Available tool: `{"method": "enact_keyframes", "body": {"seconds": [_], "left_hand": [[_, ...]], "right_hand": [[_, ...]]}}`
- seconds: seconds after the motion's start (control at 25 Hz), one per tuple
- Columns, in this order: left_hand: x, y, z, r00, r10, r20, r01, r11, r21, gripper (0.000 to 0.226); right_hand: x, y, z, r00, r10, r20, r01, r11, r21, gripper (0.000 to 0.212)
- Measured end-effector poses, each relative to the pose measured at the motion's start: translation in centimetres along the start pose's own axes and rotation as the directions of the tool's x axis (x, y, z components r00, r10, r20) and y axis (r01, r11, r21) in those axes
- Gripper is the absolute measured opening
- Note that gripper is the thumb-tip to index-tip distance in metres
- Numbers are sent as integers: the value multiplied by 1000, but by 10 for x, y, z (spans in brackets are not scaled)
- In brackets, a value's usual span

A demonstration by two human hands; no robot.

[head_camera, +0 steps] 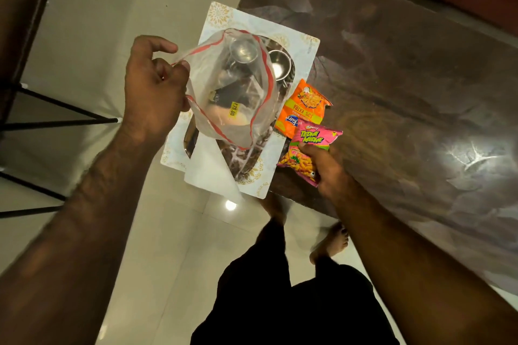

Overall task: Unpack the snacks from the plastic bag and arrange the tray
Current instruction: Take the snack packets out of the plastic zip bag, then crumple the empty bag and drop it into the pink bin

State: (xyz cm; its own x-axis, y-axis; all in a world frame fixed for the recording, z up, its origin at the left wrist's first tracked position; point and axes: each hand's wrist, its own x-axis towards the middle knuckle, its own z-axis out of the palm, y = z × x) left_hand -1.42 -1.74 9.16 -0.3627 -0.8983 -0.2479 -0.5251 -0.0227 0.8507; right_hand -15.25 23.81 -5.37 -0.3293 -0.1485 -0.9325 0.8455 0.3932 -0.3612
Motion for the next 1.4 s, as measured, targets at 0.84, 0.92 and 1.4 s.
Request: {"method": "enact_keyframes", "body": {"seconds": [0.84,0.92,1.4], "left_hand": [[-9,1,4,991,-70,118,72,997,-13,45],[-11,0,5,972,-66,226,73,997,-25,47],[-27,3,26,974,-70,215,125,959,-253,43]], "right_hand": [[-24,-33,40,798,-560,223,584,627,-516,110],[-43,-50,66,689,-608,395,724,546,-422,119],[-117,-72,112,594,-576,562,801,486,-348,106]]}}
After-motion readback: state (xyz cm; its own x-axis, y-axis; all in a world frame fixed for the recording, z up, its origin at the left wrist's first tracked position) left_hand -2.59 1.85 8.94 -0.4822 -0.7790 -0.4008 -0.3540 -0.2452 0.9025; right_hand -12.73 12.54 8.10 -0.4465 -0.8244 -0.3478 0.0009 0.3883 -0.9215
